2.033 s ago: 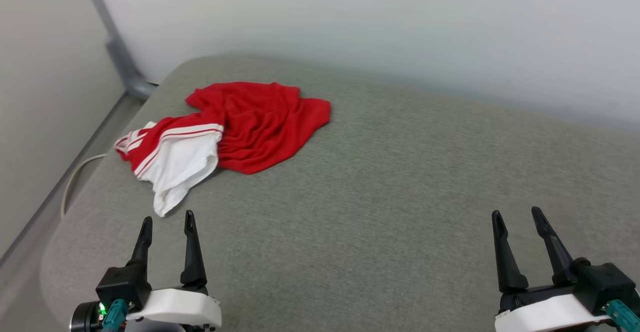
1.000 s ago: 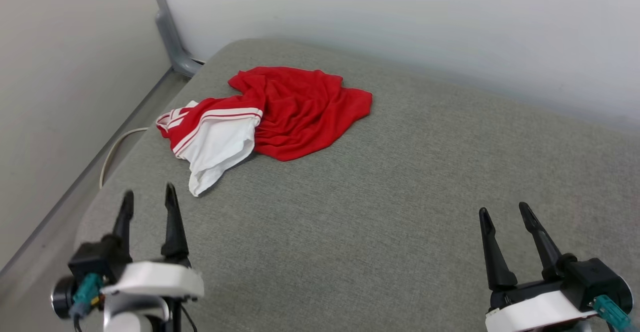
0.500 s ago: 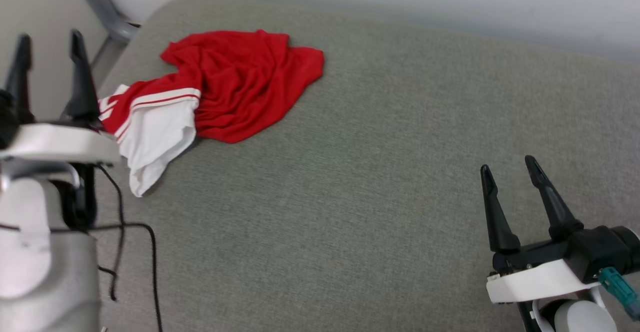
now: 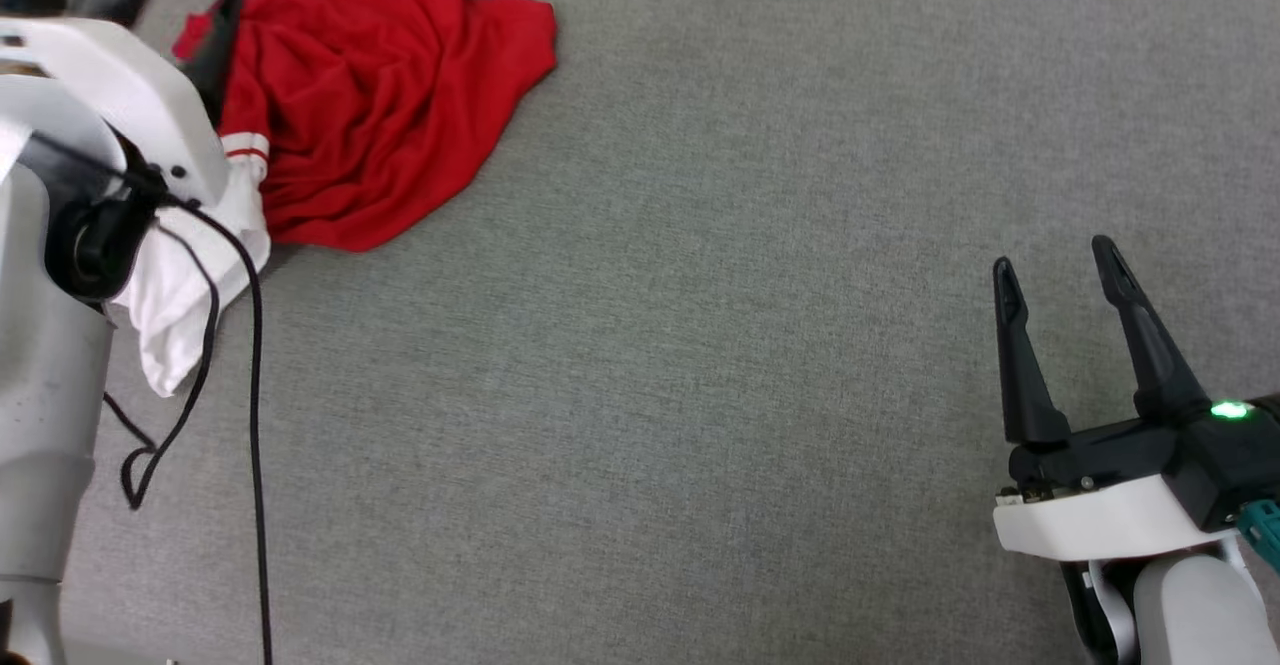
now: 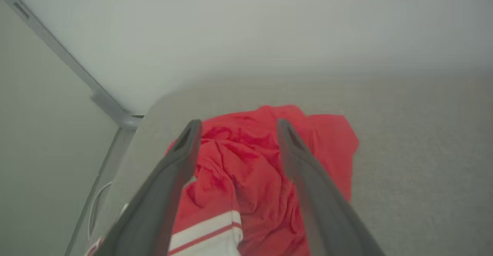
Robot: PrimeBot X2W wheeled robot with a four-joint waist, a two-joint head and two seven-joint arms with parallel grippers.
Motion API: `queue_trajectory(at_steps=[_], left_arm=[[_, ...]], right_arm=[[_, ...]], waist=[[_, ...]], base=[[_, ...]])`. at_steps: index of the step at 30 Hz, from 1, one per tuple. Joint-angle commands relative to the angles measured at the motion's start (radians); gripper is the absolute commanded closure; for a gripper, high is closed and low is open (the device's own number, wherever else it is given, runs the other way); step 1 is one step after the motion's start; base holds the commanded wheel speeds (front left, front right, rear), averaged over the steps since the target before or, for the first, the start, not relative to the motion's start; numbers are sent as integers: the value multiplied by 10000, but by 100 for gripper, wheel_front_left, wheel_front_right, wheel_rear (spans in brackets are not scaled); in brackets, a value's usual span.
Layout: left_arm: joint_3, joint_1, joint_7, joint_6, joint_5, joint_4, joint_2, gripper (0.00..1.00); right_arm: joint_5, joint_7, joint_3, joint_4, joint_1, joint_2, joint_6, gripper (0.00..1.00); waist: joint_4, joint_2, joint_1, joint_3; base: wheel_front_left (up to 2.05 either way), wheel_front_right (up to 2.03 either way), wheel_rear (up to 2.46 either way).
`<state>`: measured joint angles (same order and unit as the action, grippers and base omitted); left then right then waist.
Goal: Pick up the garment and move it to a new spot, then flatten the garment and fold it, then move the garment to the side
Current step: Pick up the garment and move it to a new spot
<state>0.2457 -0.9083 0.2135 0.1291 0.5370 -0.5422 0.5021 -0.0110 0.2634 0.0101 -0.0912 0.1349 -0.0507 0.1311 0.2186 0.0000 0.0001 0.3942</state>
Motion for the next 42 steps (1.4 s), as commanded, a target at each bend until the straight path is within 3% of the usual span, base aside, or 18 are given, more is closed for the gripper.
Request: queue_trajectory(at_steps=[1,4,11,19,26,27,28,35,42], left_arm=[[268,-108,422,-1,174,-87,105,0],[1250,-562,1969,0,724,-245,662,0],[2928,-1021,4507,0,1598,-735,1389,0],[4216,-1016,5800,2,2206,-1348,1340,0],[5253,-760,5939,15,2615,-1652,1102,0],[5362,-757,5867,21,2652,-1685,1101,64],[5444,-775,5769,25,2704,-1710,1129,100],[5370,-1719,3952,4,2631,-1522,1540,100],[6144,-2230,2488,3,2451,-481,1725,100]], right_arm=[[-111,21,7,-62,183,10,-7,0],[-110,21,17,-123,337,10,-7,0],[-57,21,42,-208,644,10,-7,0],[-5,21,-8,-300,899,10,-7,0],[19,21,14,-232,947,10,-7,0],[34,21,25,-213,955,10,-7,0],[41,21,35,-198,952,10,-7,0],[148,21,95,-55,724,10,-7,0],[393,21,139,132,449,10,-7,0]], waist=[[-134,0,-1,239],[-279,0,-1,538],[-744,0,-1,1125],[-1066,0,-1,1617],[-1095,0,-1,1653],[-1086,0,-1,1616],[-1070,0,-1,1567],[-931,0,-1,919],[-737,0,-1,-2]], base=[[0,0,0],[0,0,0],[0,0,0],[0,0,0],[0,0,0],[0,0,0],[0,0,0],[0,0,0],[0,0,0]])
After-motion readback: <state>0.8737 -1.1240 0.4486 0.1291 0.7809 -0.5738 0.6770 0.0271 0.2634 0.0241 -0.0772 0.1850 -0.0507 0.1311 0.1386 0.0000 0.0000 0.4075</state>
